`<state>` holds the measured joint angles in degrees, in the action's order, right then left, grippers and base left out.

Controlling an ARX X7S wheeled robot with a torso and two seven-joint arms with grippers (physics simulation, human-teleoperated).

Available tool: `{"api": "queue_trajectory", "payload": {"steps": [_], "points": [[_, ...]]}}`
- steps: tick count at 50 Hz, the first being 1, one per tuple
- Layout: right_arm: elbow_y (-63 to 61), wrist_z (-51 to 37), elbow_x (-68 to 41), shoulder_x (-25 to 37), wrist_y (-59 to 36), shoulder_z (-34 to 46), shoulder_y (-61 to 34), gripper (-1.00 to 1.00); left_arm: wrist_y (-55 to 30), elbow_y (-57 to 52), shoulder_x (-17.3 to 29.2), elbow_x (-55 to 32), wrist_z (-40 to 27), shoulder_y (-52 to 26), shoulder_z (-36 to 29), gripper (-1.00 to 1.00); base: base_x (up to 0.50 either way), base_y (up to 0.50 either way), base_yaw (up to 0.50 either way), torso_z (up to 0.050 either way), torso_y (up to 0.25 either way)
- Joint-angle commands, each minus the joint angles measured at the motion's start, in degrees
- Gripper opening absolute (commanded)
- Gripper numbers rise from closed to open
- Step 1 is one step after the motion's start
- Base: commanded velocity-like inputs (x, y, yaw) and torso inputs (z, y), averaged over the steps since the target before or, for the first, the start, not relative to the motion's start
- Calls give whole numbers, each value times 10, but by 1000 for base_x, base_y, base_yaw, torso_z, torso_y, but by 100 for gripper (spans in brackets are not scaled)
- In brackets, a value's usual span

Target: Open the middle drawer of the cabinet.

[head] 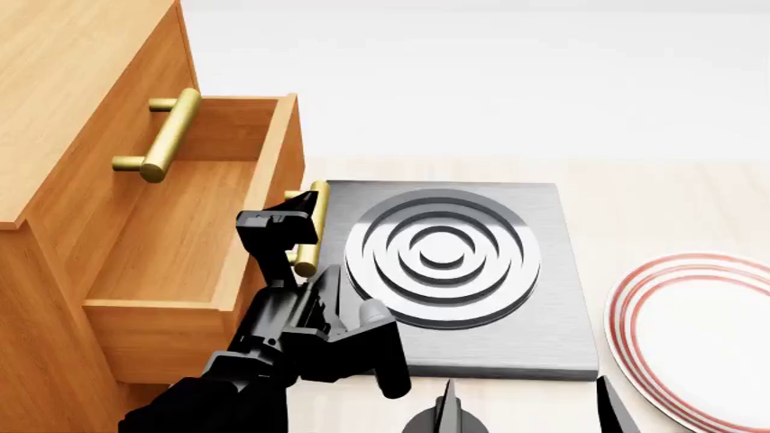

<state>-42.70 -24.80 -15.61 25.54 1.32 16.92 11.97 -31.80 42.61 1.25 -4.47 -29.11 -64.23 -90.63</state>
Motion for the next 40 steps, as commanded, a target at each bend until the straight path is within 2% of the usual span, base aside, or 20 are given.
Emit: {"api": "queue_trajectory", "payload": {"steps": [1, 13, 30, 35, 40], "points": [[2, -1, 0, 1, 0, 2, -1, 100, 6, -28, -13, 70, -62, -18, 5, 100, 0, 0, 0, 0, 0], [3, -3, 0, 2, 0, 4, -3, 100, 22, -36, -13, 56, -75, -26, 6, 100, 0, 0, 0, 2, 4], [3, -5, 0, 4, 1, 7, -3, 100, 10, -30, -13, 88, -65, -38, 4, 100, 0, 0, 0, 0, 0], [3, -5, 1, 4, 1, 9, -3, 100, 12, -31, -13, 74, -68, -46, 5, 100, 0, 0, 0, 0, 0], [4, -5, 0, 4, 1, 9, -4, 100, 24, -33, -13, 16, -73, -71, 8, 100, 0, 0, 0, 0, 0]]}}
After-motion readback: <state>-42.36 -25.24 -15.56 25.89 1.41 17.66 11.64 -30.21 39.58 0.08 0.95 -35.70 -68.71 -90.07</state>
